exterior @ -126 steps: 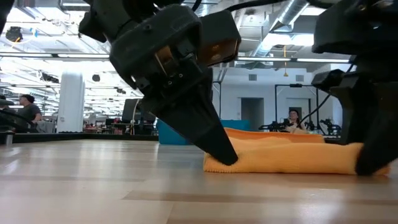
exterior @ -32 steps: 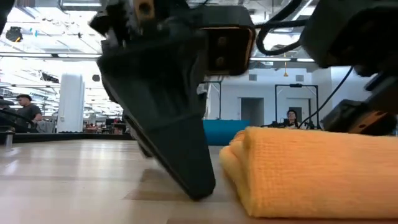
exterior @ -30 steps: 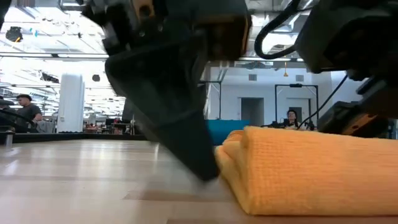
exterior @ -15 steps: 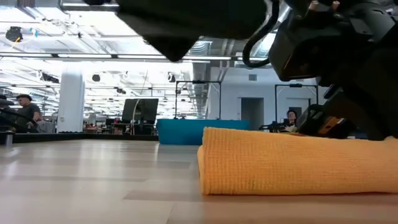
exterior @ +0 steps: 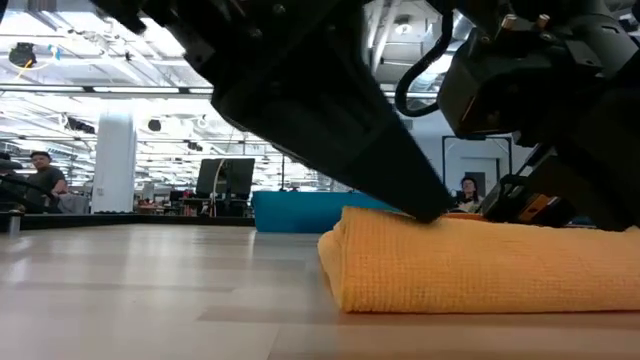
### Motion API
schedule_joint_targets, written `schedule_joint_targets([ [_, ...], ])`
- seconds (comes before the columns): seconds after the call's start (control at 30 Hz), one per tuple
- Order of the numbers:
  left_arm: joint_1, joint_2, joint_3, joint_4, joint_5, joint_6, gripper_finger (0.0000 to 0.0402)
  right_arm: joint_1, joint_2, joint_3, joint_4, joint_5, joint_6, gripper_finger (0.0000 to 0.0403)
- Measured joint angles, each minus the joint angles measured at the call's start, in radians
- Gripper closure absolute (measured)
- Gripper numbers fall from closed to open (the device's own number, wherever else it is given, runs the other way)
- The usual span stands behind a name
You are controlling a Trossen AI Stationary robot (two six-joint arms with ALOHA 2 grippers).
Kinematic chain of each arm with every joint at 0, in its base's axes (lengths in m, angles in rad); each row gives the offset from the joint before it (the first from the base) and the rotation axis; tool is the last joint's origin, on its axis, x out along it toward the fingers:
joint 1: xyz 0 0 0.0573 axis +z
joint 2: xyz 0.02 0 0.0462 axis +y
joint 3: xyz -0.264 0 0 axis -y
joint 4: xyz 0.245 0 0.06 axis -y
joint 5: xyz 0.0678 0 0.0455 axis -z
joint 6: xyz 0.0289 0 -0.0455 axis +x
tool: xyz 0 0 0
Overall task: Roll microfiber towels into tight, uniform cylinder then place into a basket
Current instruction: Roll the orange microfiber towel
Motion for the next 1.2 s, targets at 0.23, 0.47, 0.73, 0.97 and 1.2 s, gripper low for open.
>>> schedule_joint_targets([
  [0.23, 0.013, 0.046, 0.001, -0.009, -0.021, -0.041, 0.0402, 0.000, 0.000, -0.004, 0.004, -0.001, 0.002, 0.0376],
  [0.47, 0.020, 0.060, 0.002, -0.004, -0.058, -0.064, 0.0402, 0.000, 0.002, -0.004, 0.005, -0.016, 0.002, 0.0375],
  [0.73, 0.022, 0.059, 0.005, -0.076, -0.113, -0.200, 0.0402, 0.001, 0.003, -0.006, 0.005, -0.002, 0.006, 0.0338],
  [0.97, 0.022, 0.060, 0.003, -0.079, -0.110, -0.214, 0.0402, -0.005, -0.003, -0.004, -0.022, -0.037, 0.012, 0.0283],
  [1.2, 0.029, 0.061, 0.002, -0.058, -0.110, -0.321, 0.0402, -0.012, -0.079, -0.011, -0.188, -0.034, -0.043, 0.0269],
])
